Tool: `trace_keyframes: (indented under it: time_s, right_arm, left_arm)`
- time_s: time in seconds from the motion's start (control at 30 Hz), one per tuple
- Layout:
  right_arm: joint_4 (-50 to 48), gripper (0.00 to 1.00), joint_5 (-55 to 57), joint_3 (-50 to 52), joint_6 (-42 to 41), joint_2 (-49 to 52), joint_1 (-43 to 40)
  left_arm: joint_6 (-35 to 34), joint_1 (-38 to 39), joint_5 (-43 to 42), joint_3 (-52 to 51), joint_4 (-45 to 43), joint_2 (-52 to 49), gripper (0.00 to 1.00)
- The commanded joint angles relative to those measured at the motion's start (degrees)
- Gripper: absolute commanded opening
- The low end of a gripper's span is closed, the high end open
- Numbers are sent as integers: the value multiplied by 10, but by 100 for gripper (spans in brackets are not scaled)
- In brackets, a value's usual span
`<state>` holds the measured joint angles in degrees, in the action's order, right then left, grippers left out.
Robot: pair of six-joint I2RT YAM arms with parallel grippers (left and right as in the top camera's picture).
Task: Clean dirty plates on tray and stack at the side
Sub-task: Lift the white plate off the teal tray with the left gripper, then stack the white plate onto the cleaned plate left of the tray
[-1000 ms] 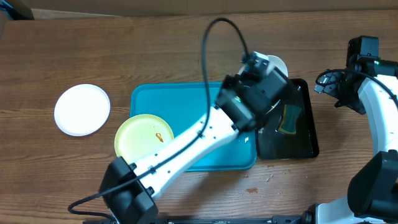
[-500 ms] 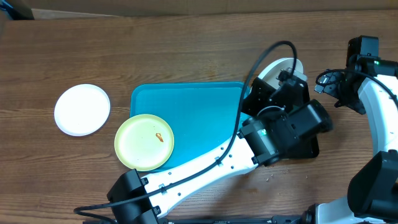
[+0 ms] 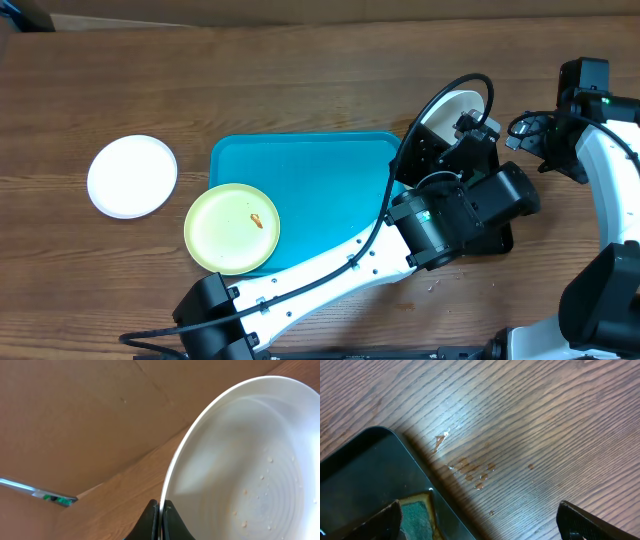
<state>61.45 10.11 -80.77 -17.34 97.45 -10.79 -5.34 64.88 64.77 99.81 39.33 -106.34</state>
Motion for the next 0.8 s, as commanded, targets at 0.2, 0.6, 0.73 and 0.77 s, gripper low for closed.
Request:
trace_keyframes:
  time_s: [0.2,0.6,0.73,0.77]
  right_arm:
    - [-2,100,8,-8,-4,-11,1]
    - [-2,100,8,-8,-4,-11,1]
    - [-2,100,8,-8,-4,-11,1]
    - [-2,100,8,-8,-5,-11,1]
  left_arm:
    - [-54,-30,-159,10,13,7,4]
    - [-183,-251,-517,0,78,7,4]
    - [-225,-360,-578,0,134,7,4]
    - [-229,-393,-595,0,151,7,4]
